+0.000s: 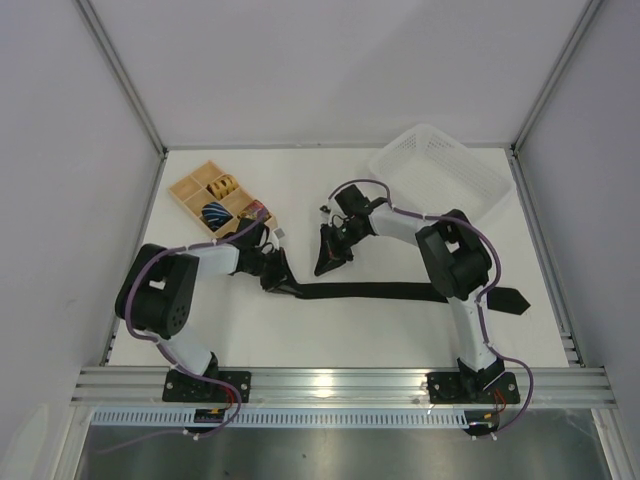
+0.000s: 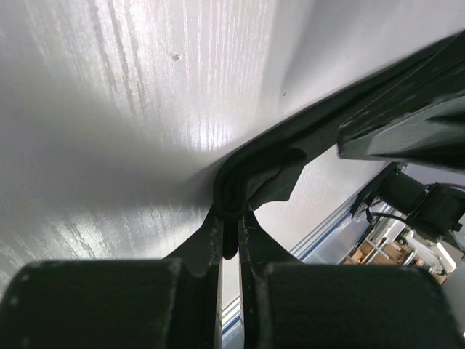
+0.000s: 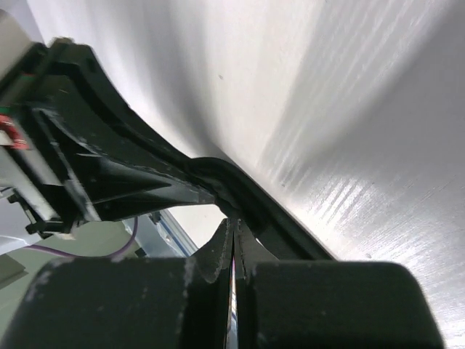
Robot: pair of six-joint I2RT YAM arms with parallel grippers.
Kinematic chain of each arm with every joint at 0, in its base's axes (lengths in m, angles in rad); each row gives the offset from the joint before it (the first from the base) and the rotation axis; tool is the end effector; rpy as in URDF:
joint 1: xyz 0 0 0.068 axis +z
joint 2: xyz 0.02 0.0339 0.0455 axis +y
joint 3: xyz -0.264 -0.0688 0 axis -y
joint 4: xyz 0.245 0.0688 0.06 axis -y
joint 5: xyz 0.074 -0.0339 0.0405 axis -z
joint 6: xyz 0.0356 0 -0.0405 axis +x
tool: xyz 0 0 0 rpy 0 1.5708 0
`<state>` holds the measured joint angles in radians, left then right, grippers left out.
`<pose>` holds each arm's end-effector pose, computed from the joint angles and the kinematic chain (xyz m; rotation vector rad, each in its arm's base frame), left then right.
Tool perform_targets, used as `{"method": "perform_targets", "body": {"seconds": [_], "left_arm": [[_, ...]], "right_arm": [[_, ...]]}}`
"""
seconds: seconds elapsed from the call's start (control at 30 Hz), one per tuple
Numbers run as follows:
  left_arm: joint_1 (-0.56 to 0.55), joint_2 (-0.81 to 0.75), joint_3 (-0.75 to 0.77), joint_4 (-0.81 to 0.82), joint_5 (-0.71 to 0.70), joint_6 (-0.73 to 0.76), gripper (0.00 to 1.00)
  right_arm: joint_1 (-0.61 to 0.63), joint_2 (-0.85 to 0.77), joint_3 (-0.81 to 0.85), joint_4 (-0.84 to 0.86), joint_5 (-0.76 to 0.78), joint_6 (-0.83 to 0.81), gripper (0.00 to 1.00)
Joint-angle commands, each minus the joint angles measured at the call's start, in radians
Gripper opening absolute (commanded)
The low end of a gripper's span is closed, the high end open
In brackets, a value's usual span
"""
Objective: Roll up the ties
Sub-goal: Roll the tie
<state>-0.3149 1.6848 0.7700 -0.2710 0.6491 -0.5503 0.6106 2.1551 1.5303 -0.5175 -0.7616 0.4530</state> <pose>0.2648 -0.1089 0.1234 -0.1497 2.8643 -1.1081 0.3471 0.2729 0.1483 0.4676 -2.7966 -1.2863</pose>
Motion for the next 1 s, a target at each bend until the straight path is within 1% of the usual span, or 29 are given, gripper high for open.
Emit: {"method": "perform_targets", "body": {"seconds": [0.0,0.2,0.4,0.73,0.97], "left_arm": [[-0.006,-0.057,-0.012,0.046,-0.028,-0.046,0.01],[-0.006,-0.088,-0.014,0.042,-0.054,-0.088,0.01],[-0.006,-0.066,-0.015,0.042,-0.058,-0.099,0.01],[-0.007,-0.086,-0.011,0.027,-0.074,-0.114,0.01],[-0.049,-0.131,0.038,-0.019,-0.097,-0.154,0.01]], "right_arm": [[0.02,-0.046,-0.028,0.008,0.018,0.004,0.0],[0.055,-0.052,-0.05,0.016,0.011,0.004,0.0],[0.071,-0.058,-0.053,0.02,0.053,0.006,0.0],[0.069,-0.041,-0.056,-0.013,0.134,-0.053,0.0],[0.069,-0.006,-0.042,0.008,0.127,-0.045,0.0]]}}
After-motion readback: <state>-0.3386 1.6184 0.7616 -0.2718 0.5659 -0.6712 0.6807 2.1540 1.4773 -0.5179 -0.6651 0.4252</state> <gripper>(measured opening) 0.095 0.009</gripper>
